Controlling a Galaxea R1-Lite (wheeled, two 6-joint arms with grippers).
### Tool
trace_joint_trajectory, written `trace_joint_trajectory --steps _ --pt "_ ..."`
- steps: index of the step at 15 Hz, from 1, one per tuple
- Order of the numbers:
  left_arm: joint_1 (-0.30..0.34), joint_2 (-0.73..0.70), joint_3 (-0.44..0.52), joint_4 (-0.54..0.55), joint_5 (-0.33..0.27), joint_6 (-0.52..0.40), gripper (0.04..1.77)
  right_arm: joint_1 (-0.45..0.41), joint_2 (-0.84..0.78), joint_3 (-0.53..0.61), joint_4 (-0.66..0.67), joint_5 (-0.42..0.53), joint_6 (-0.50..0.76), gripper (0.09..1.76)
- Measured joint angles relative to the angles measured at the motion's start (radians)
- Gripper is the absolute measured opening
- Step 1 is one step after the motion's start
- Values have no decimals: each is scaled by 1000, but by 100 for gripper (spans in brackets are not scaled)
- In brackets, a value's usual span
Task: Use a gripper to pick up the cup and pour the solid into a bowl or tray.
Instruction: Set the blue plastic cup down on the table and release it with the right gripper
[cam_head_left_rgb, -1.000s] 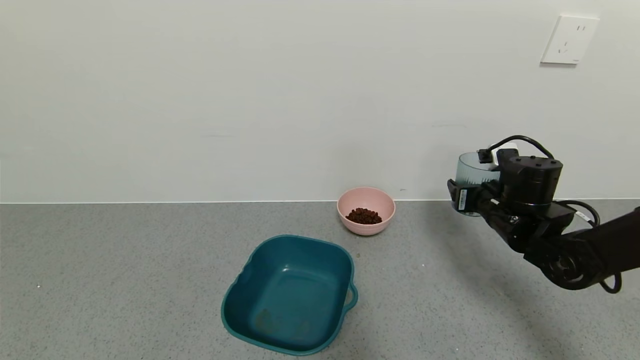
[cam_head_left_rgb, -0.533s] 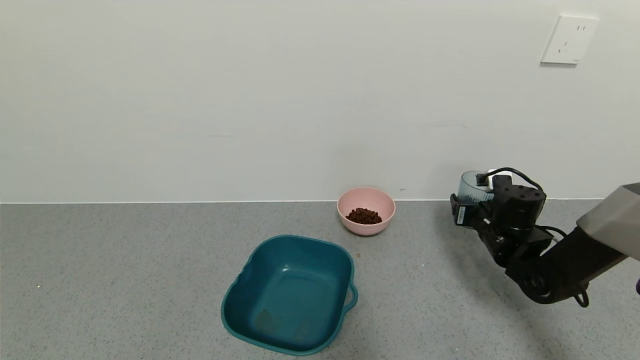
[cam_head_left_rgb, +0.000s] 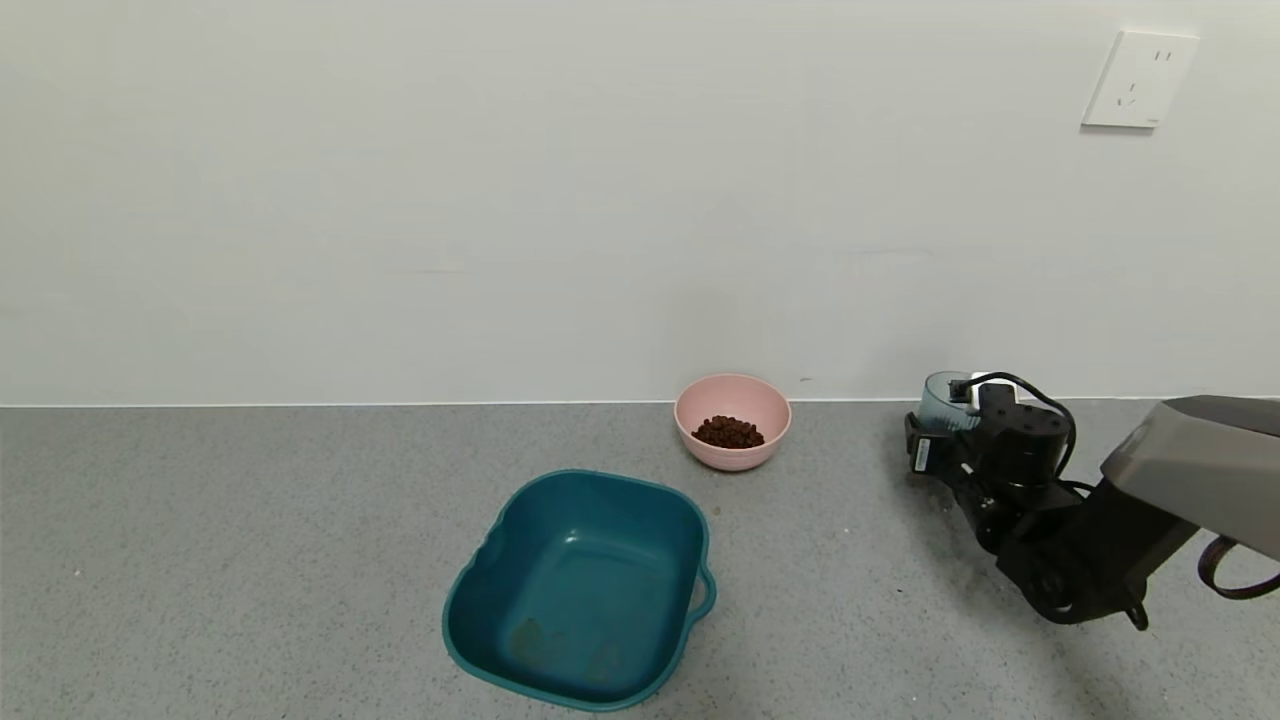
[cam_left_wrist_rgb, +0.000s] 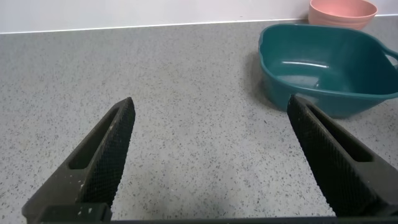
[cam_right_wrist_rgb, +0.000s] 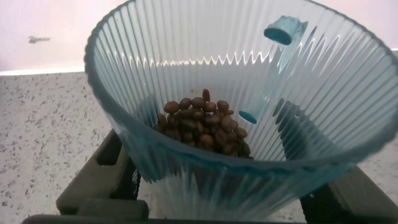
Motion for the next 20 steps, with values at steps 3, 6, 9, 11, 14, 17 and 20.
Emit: trace_joint_trajectory --steps 3,6,9,11,14,17,20 --pt "0 0 0 0 0 0 176 -1 28 1 -20 0 -1 139" --pt "0 0 0 0 0 0 176 -1 45 2 -26 0 0 139" --pt "0 0 0 0 0 0 176 -1 53 2 -26 1 -1 142" --pt "0 0 0 0 0 0 176 -2 57 5 -26 1 -1 150" --pt "0 0 0 0 0 0 176 -3 57 8 -30 2 -2 156" --pt "0 0 0 0 0 0 176 -8 47 20 -28 11 -3 161" --pt "0 0 0 0 0 0 176 -15 -8 74 15 82 -3 164"
